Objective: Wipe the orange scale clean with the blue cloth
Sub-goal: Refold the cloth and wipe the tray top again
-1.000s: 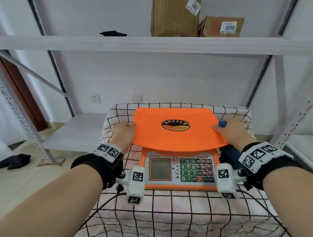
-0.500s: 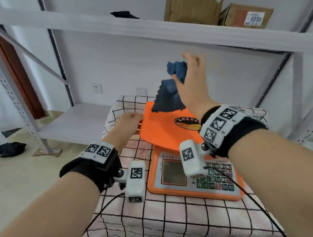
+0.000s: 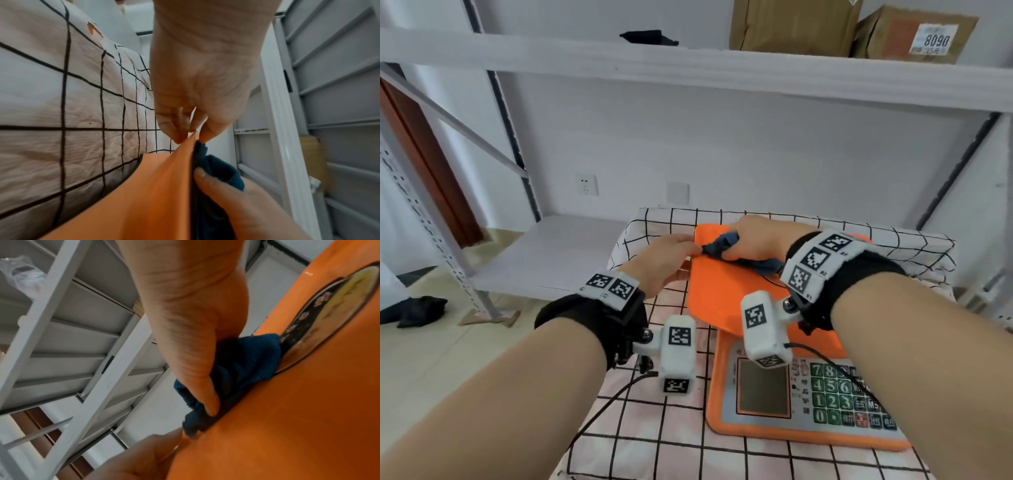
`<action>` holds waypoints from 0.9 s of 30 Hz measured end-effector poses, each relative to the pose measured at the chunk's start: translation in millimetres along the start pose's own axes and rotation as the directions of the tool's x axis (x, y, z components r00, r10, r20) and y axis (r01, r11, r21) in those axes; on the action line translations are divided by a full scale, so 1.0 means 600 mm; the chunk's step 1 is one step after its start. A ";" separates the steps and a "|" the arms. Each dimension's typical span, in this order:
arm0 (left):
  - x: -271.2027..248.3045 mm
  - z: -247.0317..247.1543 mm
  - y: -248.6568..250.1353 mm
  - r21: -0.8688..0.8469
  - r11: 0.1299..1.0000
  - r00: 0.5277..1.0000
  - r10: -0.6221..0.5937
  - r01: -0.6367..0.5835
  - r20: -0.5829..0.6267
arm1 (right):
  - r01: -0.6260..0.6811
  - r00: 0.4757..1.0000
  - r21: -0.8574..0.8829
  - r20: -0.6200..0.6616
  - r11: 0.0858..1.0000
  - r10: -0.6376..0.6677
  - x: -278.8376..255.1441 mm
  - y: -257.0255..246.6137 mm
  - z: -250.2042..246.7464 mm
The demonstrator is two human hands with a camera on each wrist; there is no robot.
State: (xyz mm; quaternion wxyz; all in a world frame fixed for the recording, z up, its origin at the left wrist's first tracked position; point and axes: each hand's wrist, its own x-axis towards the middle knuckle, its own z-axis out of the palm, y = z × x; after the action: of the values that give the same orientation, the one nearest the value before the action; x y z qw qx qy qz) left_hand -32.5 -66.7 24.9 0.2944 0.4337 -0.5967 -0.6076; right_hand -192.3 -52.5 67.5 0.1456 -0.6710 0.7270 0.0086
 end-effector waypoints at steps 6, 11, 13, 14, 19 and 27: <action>0.010 -0.002 0.002 -0.086 0.996 0.999 -0.015 0.018 0.041 | 0.008 0.999 -0.026 0.045 1.000 -0.007 0.016 -0.012 -0.011; 0.011 -0.004 -0.001 -0.097 0.995 0.999 -0.016 0.020 0.043 | 0.062 0.995 -0.039 0.081 0.997 -0.059 0.016 -0.010 -0.007; 0.014 -0.005 -0.002 -0.055 0.998 0.999 -0.011 0.014 0.049 | 0.064 0.993 -0.100 0.106 0.993 -0.054 0.011 -0.001 -0.010; 0.016 -0.006 -0.003 -0.038 0.999 0.999 -0.010 0.011 0.046 | 0.051 0.993 -0.129 0.108 0.990 -0.037 0.012 0.005 -0.009; 0.022 -0.008 -0.012 -0.058 0.998 0.999 0.007 -0.005 0.041 | 0.020 0.997 -0.127 0.074 0.992 -0.010 0.014 -0.002 0.001; 0.025 -0.015 -0.018 -0.086 0.996 0.999 0.010 -0.006 0.049 | 0.191 0.975 -0.080 0.134 0.978 -0.180 0.000 -0.033 -0.011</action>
State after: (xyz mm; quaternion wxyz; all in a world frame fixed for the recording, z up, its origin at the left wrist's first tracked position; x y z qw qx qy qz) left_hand -29.4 -83.0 12.3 0.3005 0.4032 -0.5789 -0.6419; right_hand -174.4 -56.0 77.4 0.1605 -0.7401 0.6492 0.0708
